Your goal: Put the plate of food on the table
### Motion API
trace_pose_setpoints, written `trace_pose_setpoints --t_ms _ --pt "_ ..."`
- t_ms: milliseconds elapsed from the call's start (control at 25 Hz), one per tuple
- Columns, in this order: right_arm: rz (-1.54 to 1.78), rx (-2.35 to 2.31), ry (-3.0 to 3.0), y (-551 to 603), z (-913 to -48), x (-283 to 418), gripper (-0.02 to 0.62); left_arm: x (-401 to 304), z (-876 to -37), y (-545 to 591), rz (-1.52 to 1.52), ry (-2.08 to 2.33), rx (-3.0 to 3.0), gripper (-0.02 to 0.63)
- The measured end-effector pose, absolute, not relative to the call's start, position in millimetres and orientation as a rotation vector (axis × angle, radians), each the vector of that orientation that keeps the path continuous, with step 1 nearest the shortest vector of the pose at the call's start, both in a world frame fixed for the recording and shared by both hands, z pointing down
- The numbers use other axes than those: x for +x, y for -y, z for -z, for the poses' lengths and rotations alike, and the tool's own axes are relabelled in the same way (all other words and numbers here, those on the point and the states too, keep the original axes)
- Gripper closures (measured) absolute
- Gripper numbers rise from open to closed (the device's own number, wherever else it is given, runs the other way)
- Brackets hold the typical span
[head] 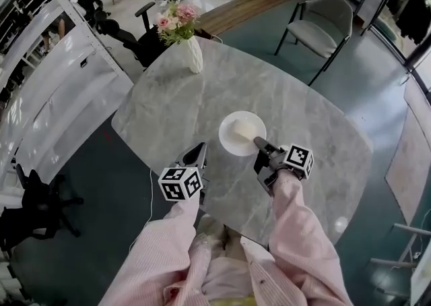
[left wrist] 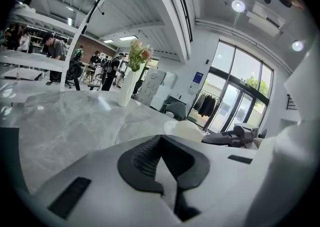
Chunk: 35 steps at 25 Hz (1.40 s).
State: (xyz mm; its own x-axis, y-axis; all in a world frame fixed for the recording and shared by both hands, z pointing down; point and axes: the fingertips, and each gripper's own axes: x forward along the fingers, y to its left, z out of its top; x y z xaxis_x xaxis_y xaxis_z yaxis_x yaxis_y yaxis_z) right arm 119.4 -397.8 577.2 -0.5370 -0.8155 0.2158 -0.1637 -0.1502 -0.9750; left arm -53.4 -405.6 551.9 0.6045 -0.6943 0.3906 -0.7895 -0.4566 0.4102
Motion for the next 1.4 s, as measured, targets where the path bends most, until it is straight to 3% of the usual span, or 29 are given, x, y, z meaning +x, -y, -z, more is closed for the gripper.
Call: trace_pose_setpoints --t_ms 600,1400 --pt "1.815 -1.231 -1.562 429.1 -644.8 125.6 0.569 -33.2 -617.8 434.8 -0.337 1.058 2.166 0.609" --pt "1.892 -1.432 -1.617 436.4 -666.0 122.4 0.569 -31.9 -640.6 438.6 -0.367 1.060 2.097 0.609"
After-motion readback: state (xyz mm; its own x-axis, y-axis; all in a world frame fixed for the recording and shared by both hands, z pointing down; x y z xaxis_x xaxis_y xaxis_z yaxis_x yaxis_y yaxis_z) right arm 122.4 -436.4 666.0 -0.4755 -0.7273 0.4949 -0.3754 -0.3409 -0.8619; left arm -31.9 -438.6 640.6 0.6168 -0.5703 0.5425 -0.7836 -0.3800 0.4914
